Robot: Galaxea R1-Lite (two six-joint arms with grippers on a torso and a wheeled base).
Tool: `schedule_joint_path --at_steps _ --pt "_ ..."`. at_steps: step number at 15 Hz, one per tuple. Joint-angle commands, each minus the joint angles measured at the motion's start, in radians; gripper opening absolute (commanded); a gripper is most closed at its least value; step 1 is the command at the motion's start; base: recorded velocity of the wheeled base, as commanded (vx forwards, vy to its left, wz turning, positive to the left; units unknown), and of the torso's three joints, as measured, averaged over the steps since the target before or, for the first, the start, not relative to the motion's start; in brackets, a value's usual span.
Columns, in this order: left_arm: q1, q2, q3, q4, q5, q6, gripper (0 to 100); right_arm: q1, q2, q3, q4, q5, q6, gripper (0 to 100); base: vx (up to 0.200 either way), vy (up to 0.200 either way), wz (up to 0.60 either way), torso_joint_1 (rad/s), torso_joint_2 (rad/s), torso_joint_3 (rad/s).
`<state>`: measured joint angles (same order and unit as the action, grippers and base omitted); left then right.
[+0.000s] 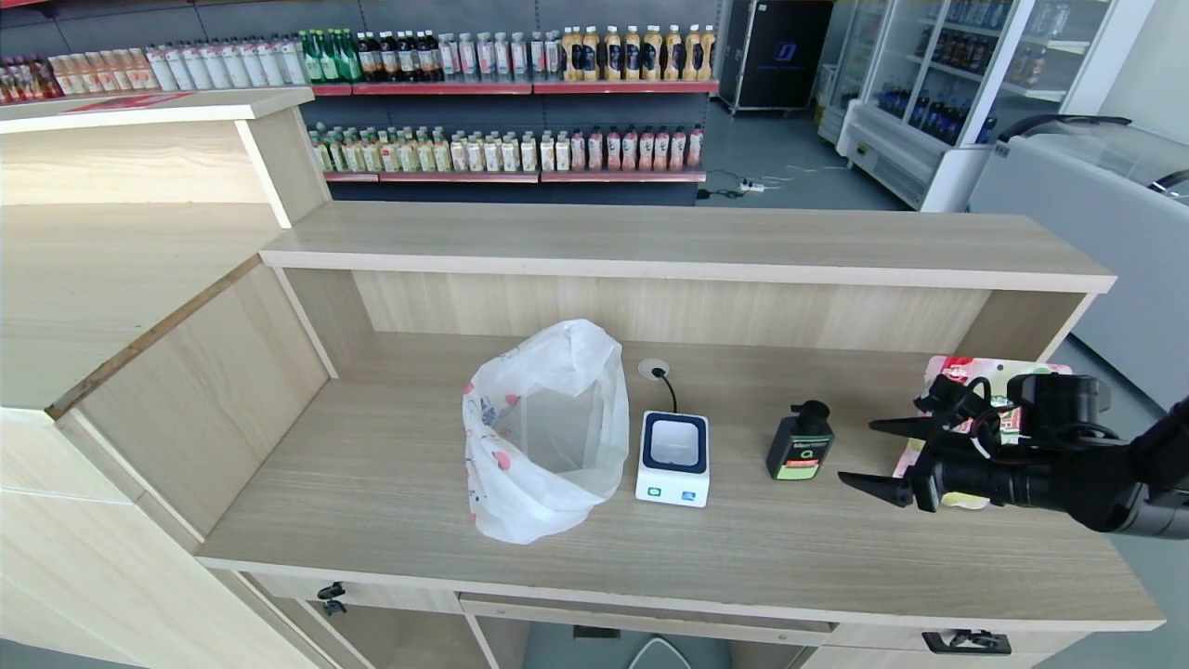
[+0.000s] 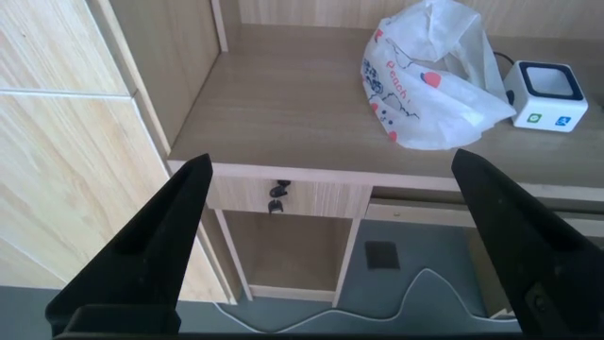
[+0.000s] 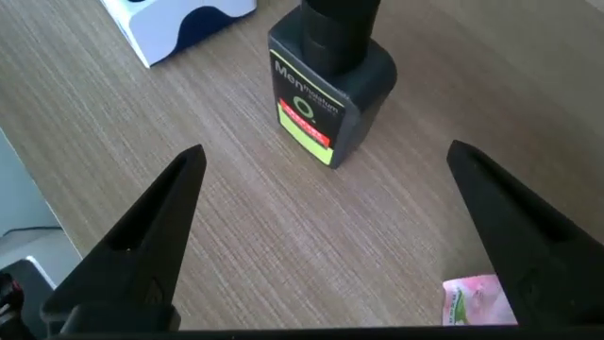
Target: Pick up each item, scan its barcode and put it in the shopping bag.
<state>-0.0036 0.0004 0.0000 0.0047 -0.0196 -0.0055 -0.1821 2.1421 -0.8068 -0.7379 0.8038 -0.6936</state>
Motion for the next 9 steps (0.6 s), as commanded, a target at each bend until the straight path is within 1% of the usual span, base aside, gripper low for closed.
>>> schedule_joint_path --at_steps 1,3,9 --pt "0.001 0.001 0.0 0.0 0.0 -0.001 100 0.013 0.062 -0.055 -0.002 0.014 -0.023 100 0.0 0.0 0.0 0.0 0.0 0.0" --pt "0.001 0.001 0.0 0.0 0.0 -0.001 100 0.036 0.079 -0.08 -0.003 0.017 -0.04 100 0.0 0.0 0.0 0.0 0.0 0.0" --pt "0.001 0.001 0.0 0.0 0.0 -0.001 100 0.096 0.171 -0.109 -0.098 0.034 -0.058 100 0.0 0.0 0.0 0.0 0.0 0.0"
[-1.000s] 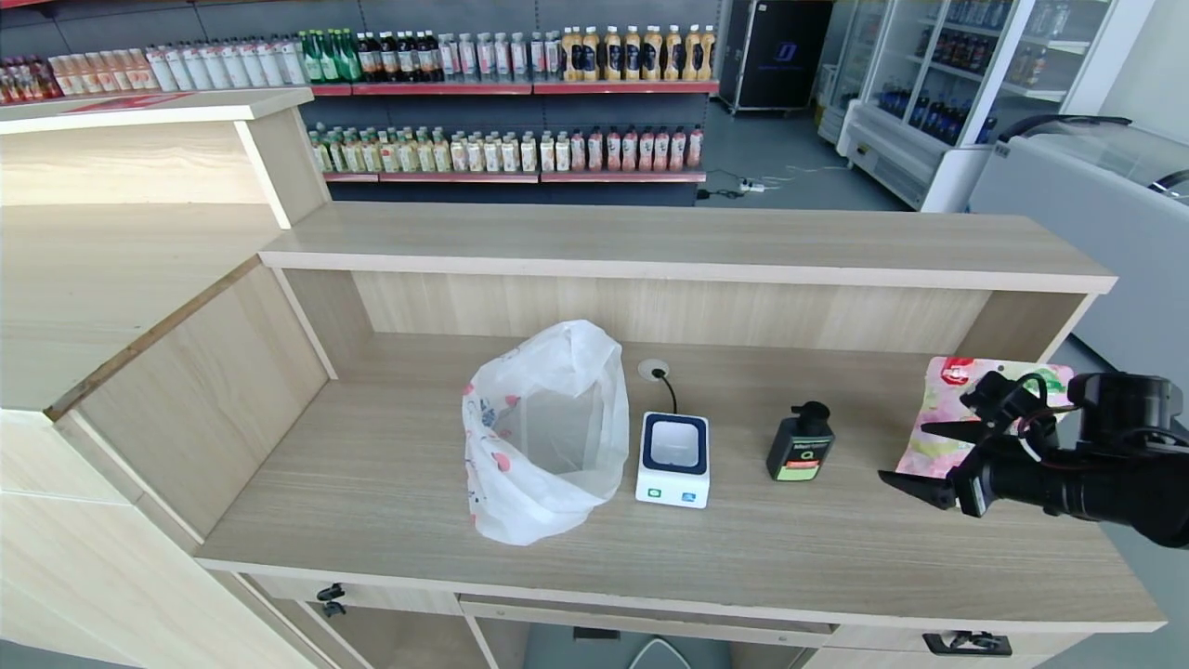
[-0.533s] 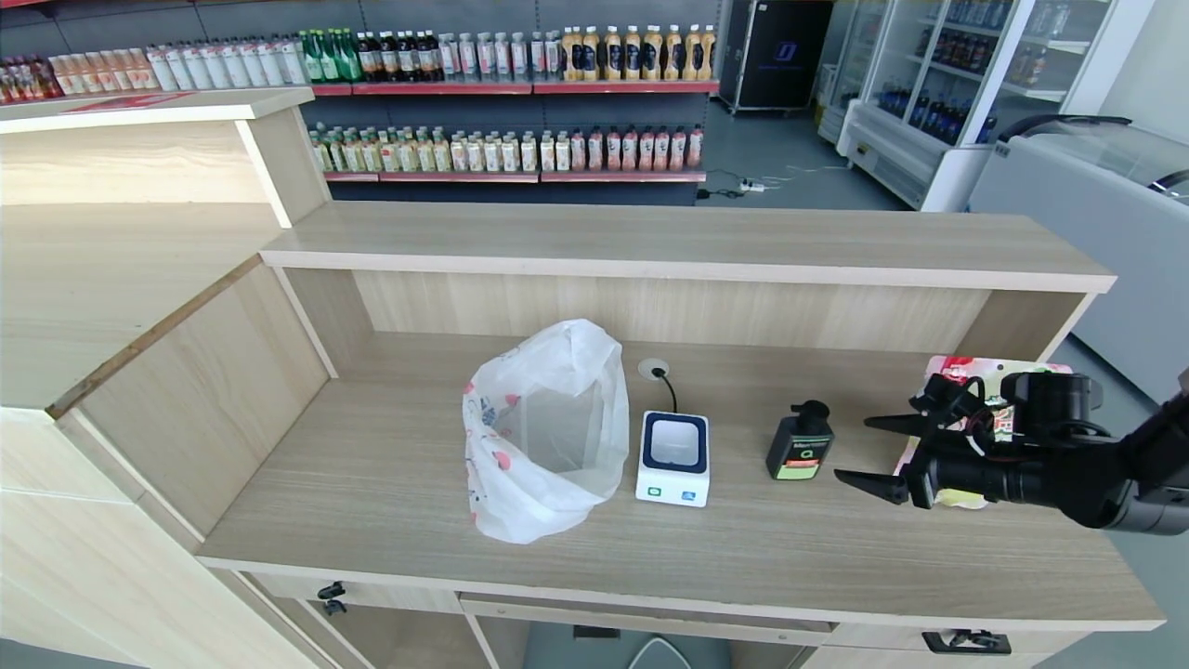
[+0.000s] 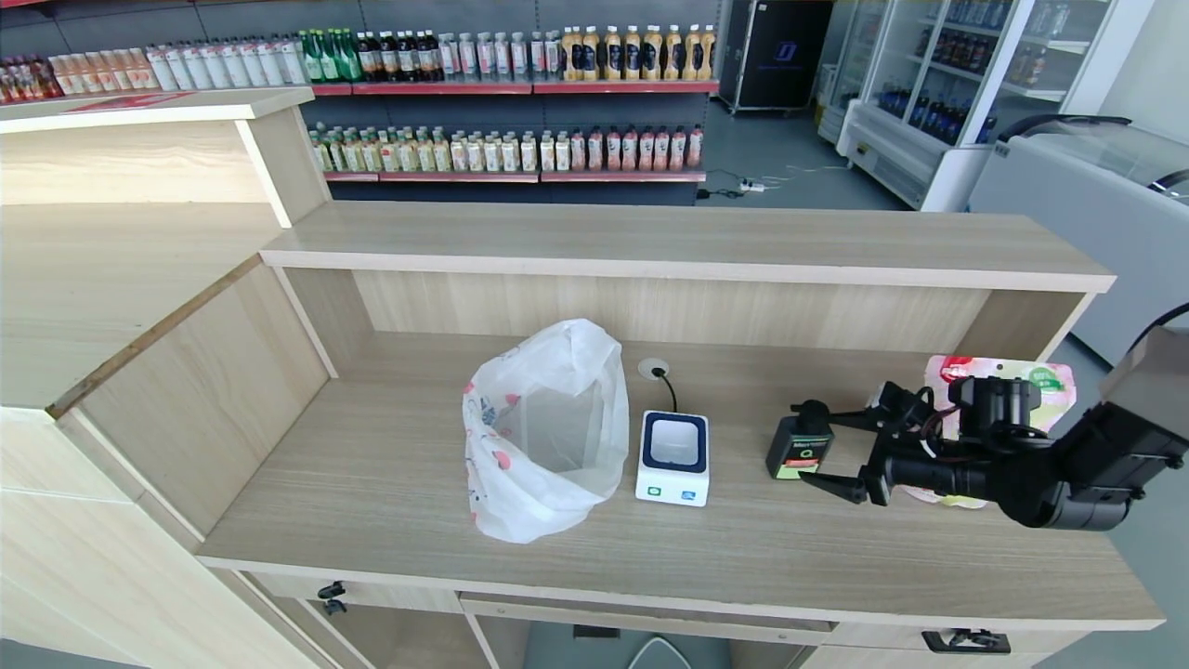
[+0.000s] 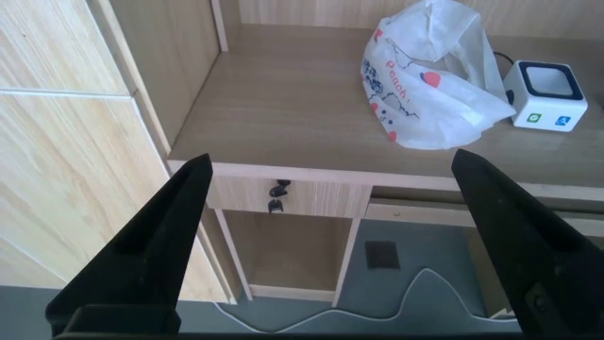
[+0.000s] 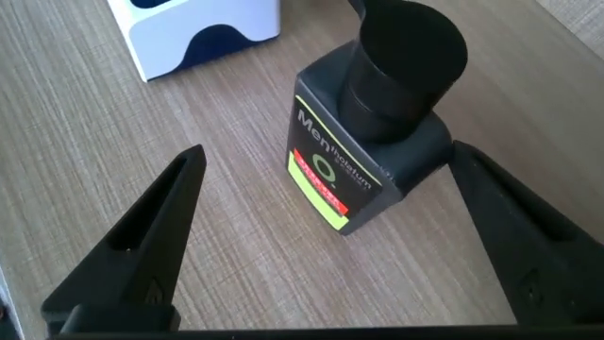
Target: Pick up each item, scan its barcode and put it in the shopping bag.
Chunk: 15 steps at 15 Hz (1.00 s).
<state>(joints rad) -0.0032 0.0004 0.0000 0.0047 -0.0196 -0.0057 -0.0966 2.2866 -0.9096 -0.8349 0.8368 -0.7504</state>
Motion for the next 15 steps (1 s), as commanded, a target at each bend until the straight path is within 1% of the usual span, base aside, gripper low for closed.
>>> schedule_joint_path --at_steps 1,4,11,15 --pt "0.0 0.001 0.0 0.0 0.0 0.0 100 0.018 0.039 -0.015 -0.018 -0.001 -0.001 100 0.0 0.0 0.0 0.0 0.0 0.0" --pt "0.0 0.001 0.0 0.0 0.0 0.0 100 0.023 0.073 -0.052 -0.039 -0.002 -0.003 100 0.0 0.0 0.0 0.0 0.0 0.0" --pt "0.0 0.001 0.0 0.0 0.0 0.0 100 0.028 0.109 -0.066 -0.046 -0.007 -0.018 100 0.0 0.0 0.0 0.0 0.0 0.0" --pt "0.0 0.001 0.0 0.0 0.0 0.0 100 0.028 0.109 -0.068 -0.041 0.007 -0.007 100 0.0 0.0 0.0 0.0 0.0 0.0"
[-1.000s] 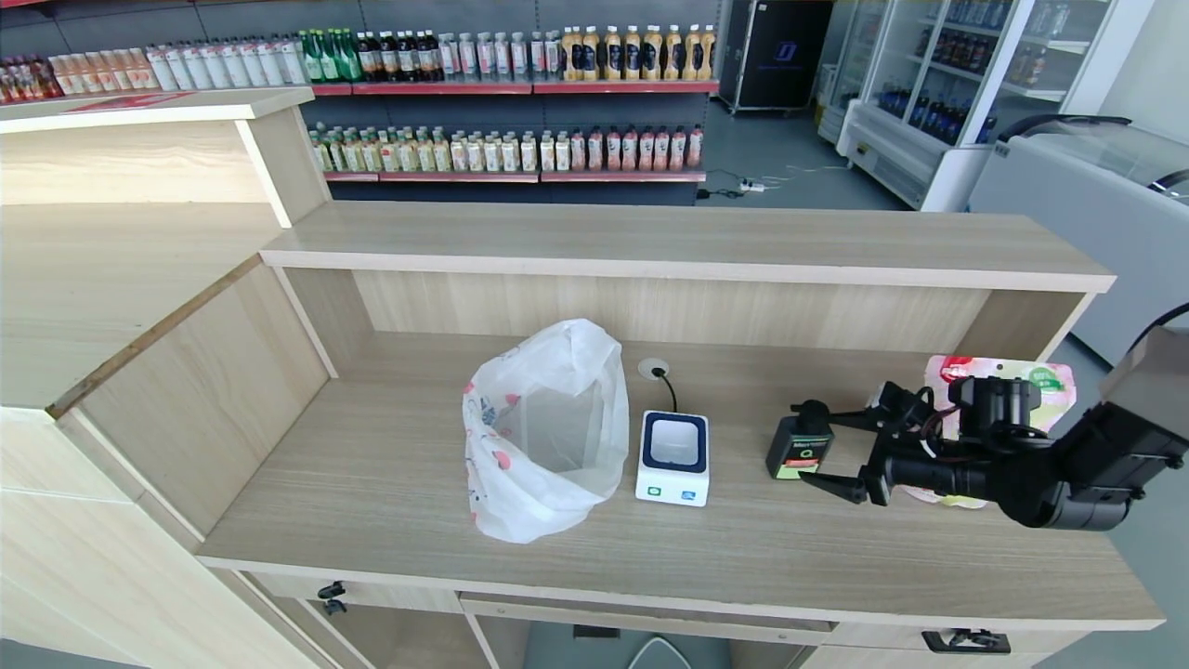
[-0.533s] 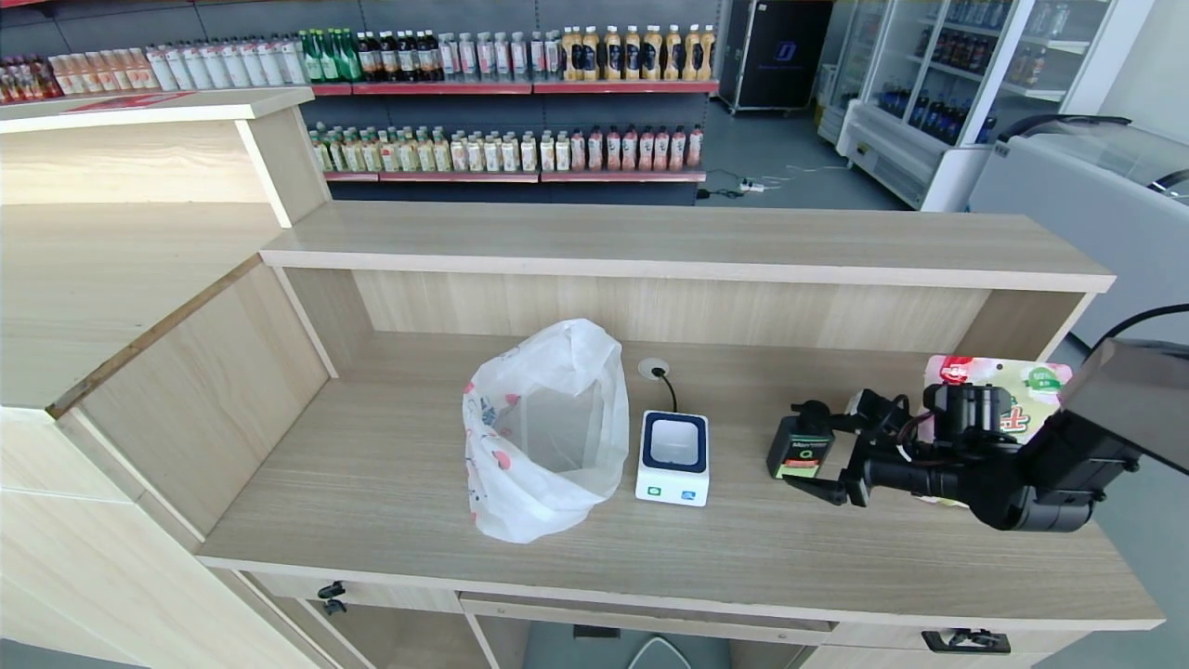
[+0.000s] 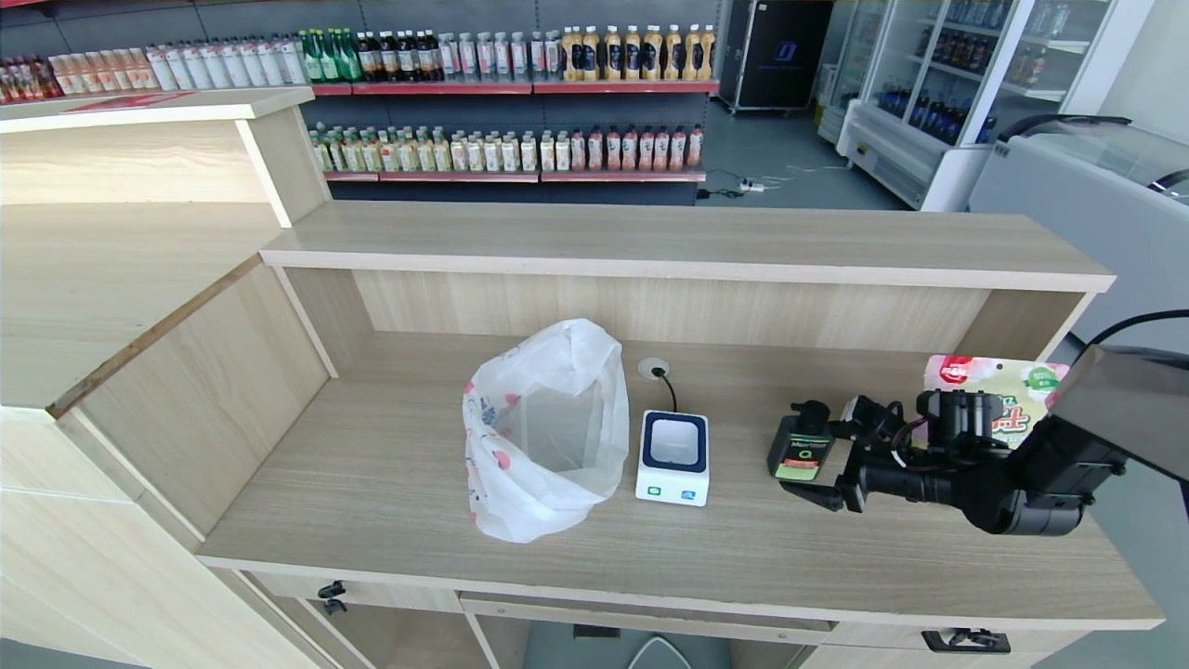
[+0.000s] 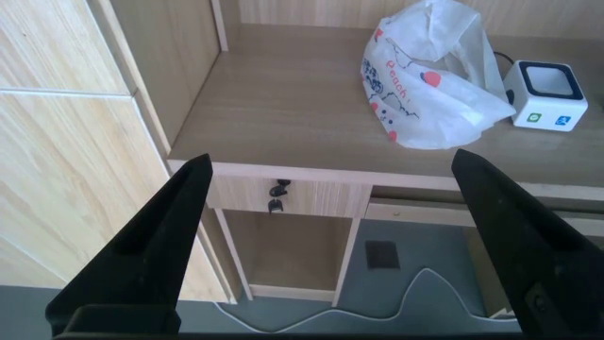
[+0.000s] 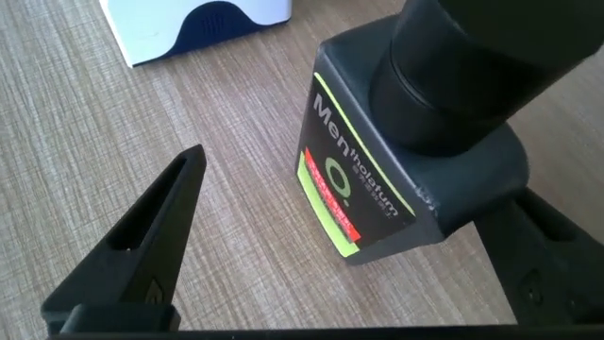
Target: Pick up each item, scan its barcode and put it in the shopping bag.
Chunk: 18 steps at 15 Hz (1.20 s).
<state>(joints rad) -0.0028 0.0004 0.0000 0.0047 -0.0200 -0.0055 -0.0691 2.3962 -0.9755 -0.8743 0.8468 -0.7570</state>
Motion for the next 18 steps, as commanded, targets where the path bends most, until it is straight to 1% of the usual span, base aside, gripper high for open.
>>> schedule_joint_path --at_steps 1,2,7,10,11,12,13,14,15,16,17,18 --pt "0.0 0.001 0.0 0.0 0.0 -0.001 100 0.0 0.001 -0.005 0.001 0.021 -0.001 100 0.0 0.0 0.0 0.0 0.0 0.0" --pt "0.0 0.001 0.0 0.0 0.0 -0.001 100 0.002 0.008 -0.012 0.003 0.024 -0.001 0 0.0 0.0 0.0 0.0 0.0 0.0" --pt "0.0 0.001 0.0 0.0 0.0 -0.001 100 0.003 0.006 -0.012 -0.005 0.023 -0.008 0 0.0 0.0 0.0 0.0 0.0 0.0" --pt "0.0 0.001 0.0 0.0 0.0 -0.001 100 -0.018 -0.071 0.005 -0.005 0.009 -0.025 0 0.0 0.0 0.0 0.0 0.0 0.0" --pt "0.0 0.001 0.0 0.0 0.0 -0.001 100 -0.026 -0.121 0.02 -0.003 -0.018 -0.051 0 0.0 0.0 0.0 0.0 0.0 0.0" --pt "0.0 0.001 0.0 0.0 0.0 -0.001 100 -0.032 -0.204 0.057 0.0 -0.051 -0.081 0 0.0 0.0 0.0 0.0 0.0 0.0" --pt "0.0 0.001 0.0 0.0 0.0 -0.001 100 -0.035 -0.307 0.115 0.006 -0.055 -0.094 0 0.0 0.0 0.0 0.0 0.0 0.0" --pt "0.0 0.001 0.0 0.0 0.0 -0.001 100 -0.035 -0.437 0.201 0.004 -0.052 -0.102 0 0.0 0.0 0.0 0.0 0.0 0.0" --pt "0.0 0.001 0.0 0.0 0.0 -0.001 100 -0.035 -0.565 0.285 0.001 -0.052 -0.139 0 0.0 0.0 0.0 0.0 0.0 0.0" --pt "0.0 0.001 0.0 0.0 0.0 -0.001 100 -0.035 -0.687 0.354 0.004 -0.051 -0.223 0 0.0 0.0 0.0 0.0 0.0 0.0" --pt "0.0 0.001 0.0 0.0 0.0 -0.001 100 -0.035 -0.741 0.382 0.004 -0.049 -0.269 0 0.0 0.0 0.0 0.0 0.0 0.0" --pt "0.0 0.001 0.0 0.0 0.0 -0.001 100 -0.035 -0.864 0.448 0.006 -0.02 -0.404 0 0.0 0.0 0.0 0.0 0.0 0.0"
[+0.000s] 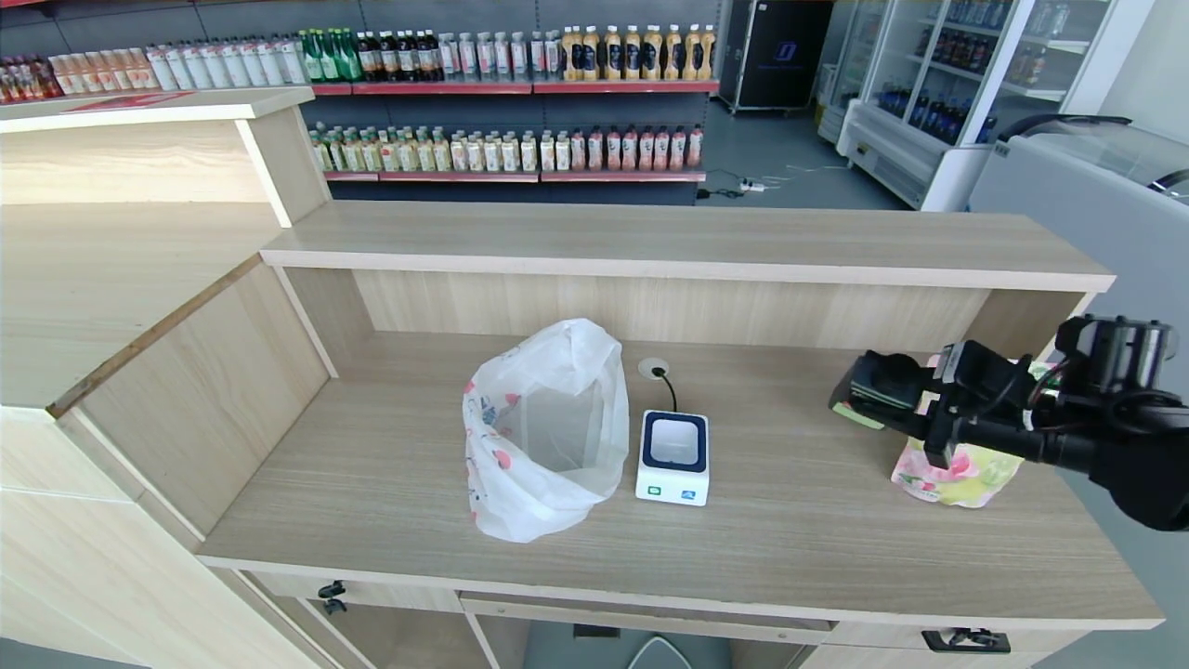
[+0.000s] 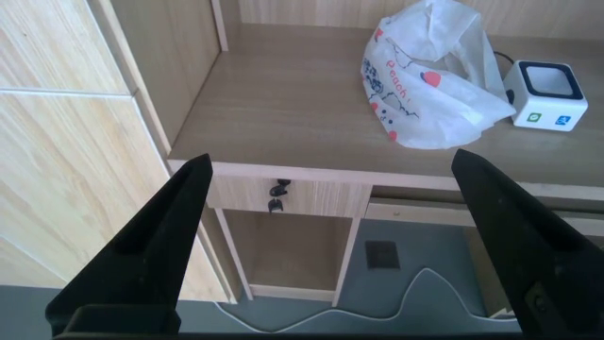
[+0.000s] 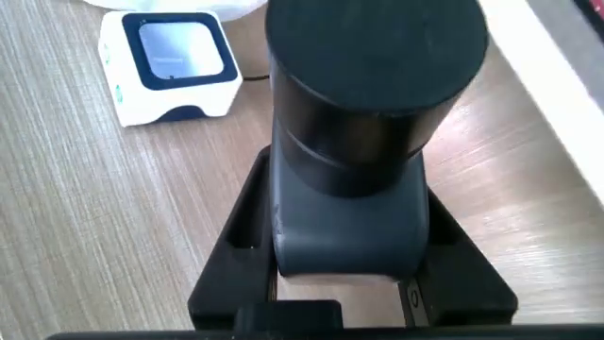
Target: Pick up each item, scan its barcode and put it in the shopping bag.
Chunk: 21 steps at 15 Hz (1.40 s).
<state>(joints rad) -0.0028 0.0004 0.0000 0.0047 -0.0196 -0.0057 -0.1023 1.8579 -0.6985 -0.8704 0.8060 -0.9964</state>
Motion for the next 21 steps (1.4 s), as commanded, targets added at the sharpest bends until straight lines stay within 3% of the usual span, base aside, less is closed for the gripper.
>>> schedule_joint_path --at_steps 1,3,4,5,6,9,11,13,14,16,21 --pt "0.0 0.001 0.0 0.0 0.0 0.0 100 -0.002 -0.391 0.206 0.002 0.039 -0.269 0 0.0 0.0 0.0 0.0 0.0 0.0" --pt "0.0 0.001 0.0 0.0 0.0 0.0 100 -0.005 -0.499 0.212 -0.01 0.094 -0.565 0 0.0 0.0 0.0 0.0 0.0 0.0" --pt "0.0 0.001 0.0 0.0 0.0 0.0 100 -0.005 -0.517 0.214 -0.009 0.114 -0.65 0 0.0 0.0 0.0 0.0 0.0 0.0" --pt "0.0 0.001 0.0 0.0 0.0 0.0 100 -0.002 -0.551 0.208 -0.015 0.148 -0.835 0 0.0 0.0 0.0 0.0 0.0 0.0" --pt "0.0 0.001 0.0 0.0 0.0 0.0 100 0.003 -0.574 0.206 -0.035 0.157 -0.921 0 0.0 0.0 0.0 0.0 0.0 0.0" --pt "0.0 0.001 0.0 0.0 0.0 0.0 100 0.078 -0.606 0.225 -0.048 0.174 -1.094 0 0.0 0.0 0.0 0.0 0.0 0.0" --pt "0.0 0.001 0.0 0.0 0.0 0.0 100 0.23 -0.615 0.211 -0.088 0.208 -1.179 0 0.0 0.0 0.0 0.0 0.0 0.0" --pt "0.0 0.001 0.0 0.0 0.0 0.0 100 0.452 -0.649 0.2 -0.206 0.206 -1.375 0 0.0 0.0 0.0 0.0 0.0 0.0" --pt "0.0 0.001 0.0 0.0 0.0 0.0 100 0.503 -0.681 0.198 -0.206 0.203 -1.456 0 0.0 0.0 0.0 0.0 0.0 0.0" --pt "0.0 0.001 0.0 0.0 0.0 0.0 100 0.521 -0.738 0.205 -0.196 0.188 -1.532 0 0.0 0.0 0.0 0.0 0.0 0.0" --pt "0.0 0.001 0.0 0.0 0.0 0.0 100 0.524 -0.804 0.203 0.027 0.199 -1.614 0 0.0 0.0 0.0 0.0 0.0 0.0"
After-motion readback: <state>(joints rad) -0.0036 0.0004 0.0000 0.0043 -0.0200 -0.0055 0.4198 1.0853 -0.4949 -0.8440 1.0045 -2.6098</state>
